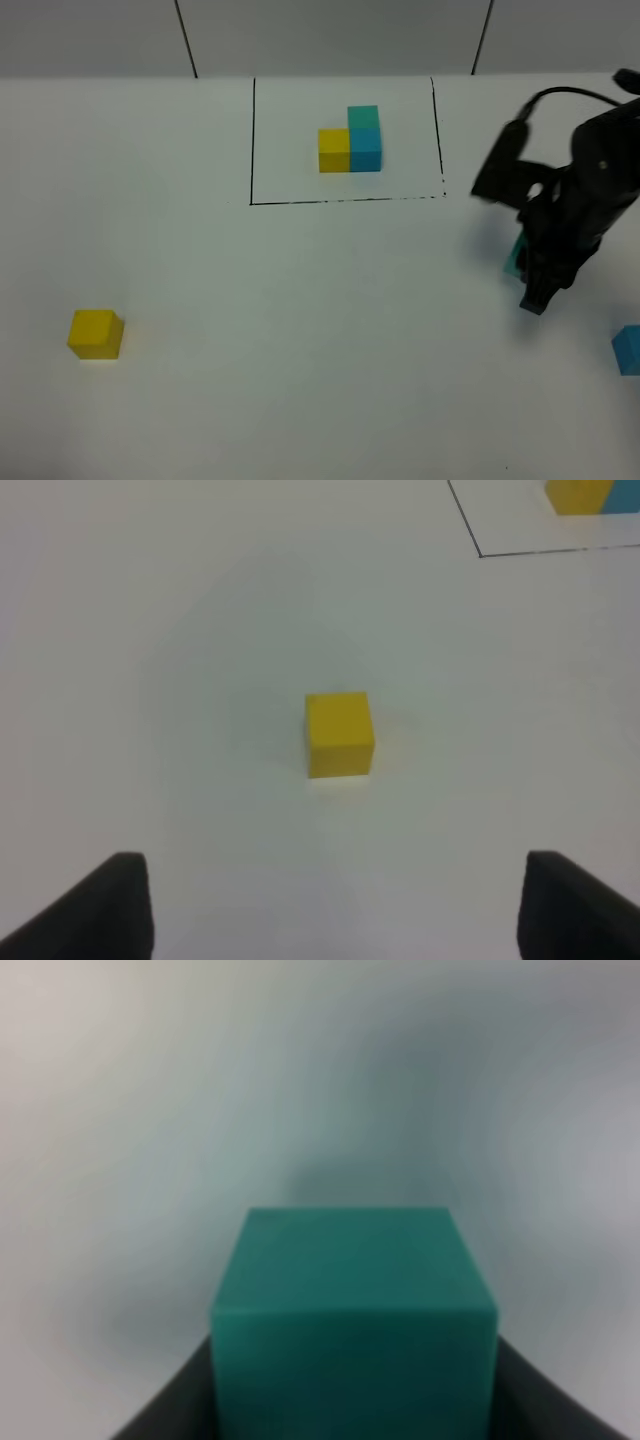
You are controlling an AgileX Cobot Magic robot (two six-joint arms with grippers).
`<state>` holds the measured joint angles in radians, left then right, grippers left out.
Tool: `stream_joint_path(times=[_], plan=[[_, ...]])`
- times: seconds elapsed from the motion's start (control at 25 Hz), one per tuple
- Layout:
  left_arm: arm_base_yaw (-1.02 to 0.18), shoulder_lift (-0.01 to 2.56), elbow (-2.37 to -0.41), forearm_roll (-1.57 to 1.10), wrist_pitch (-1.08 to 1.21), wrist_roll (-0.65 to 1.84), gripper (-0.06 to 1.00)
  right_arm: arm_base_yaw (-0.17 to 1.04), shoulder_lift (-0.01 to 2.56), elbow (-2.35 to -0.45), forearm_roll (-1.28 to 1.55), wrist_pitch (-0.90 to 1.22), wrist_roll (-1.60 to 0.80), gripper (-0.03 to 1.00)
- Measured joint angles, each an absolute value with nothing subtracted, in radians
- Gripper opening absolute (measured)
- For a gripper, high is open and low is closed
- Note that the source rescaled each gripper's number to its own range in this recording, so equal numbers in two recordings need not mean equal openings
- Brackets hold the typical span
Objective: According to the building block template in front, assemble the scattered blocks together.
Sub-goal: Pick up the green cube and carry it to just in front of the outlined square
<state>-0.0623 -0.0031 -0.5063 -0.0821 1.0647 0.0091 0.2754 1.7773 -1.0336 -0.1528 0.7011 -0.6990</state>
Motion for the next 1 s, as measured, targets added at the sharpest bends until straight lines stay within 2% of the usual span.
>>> stream_joint_path(times=[0.12,0.28,0.6,1.0], plan=[[-0.062,-0.003,-0.506,-0.082,1.065,0.009,0.62,0.370,1.838,-1.106,-0.150,0.802,-0.918,0.01],[-0.062,-0.003,-0.506,-0.082,1.065,0.009,0.62,0.422,1.958,-1.252,-0.138,0.922,-1.037,0.01],[-0.062,-0.003,-0.506,-0.082,1.065,0.009,0.62,0.449,2.102,-1.523,-0.083,1.010,-1.103,0.01],[-0.062,-0.003,-0.506,-0.082,1.065,0.009,0.62,0.450,2.249,-1.707,-0.019,1.047,-1.087,0.01]])
